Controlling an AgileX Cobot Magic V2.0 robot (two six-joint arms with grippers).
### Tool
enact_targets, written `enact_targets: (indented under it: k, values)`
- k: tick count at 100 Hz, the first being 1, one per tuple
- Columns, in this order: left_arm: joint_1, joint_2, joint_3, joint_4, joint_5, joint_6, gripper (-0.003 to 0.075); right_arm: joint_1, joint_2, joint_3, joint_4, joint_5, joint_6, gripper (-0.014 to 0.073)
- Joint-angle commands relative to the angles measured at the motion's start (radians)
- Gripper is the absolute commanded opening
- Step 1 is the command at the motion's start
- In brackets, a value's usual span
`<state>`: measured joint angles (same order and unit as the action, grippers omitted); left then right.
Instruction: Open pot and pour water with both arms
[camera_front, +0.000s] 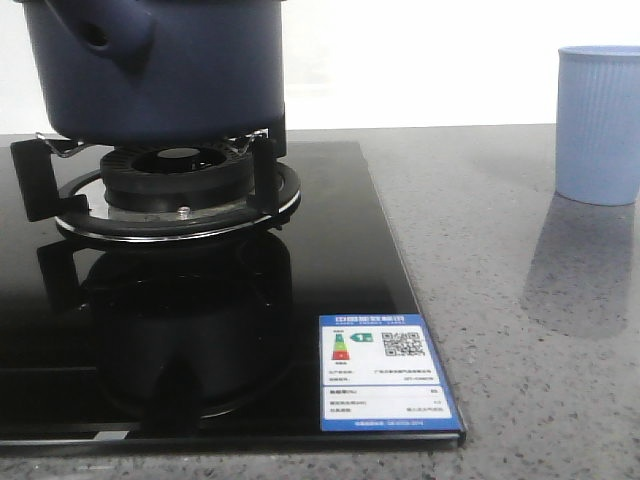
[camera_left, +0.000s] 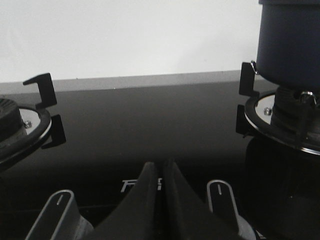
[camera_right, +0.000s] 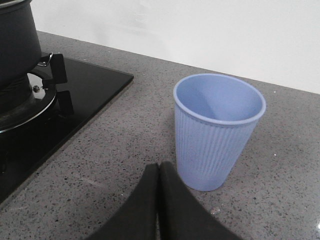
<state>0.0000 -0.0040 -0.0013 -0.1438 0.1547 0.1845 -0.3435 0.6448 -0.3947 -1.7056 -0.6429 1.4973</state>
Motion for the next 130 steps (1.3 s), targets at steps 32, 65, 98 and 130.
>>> enact_targets:
  k: [32, 65, 98, 130]
  values:
    - [0.001, -0.025, 0.015, -0.011, -0.061, -0.01, -0.0016, 0.003, -0.001, -0.022, 0.044, 0.012, -0.009, -0.0061]
    - [0.001, -0.025, 0.015, -0.011, -0.061, -0.01, -0.0016, 0.003, -0.001, -0.022, 0.044, 0.012, -0.009, -0.0061]
    - [0.001, -0.025, 0.015, -0.011, -0.061, -0.01, -0.0016, 0.003, -0.001, -0.022, 0.141, 0.038, -0.009, -0.0061]
    - [0.001, -0.025, 0.015, -0.011, -0.061, -0.01, -0.0016, 0.051, -0.001, -0.004, 0.797, 0.108, -0.633, -0.0061]
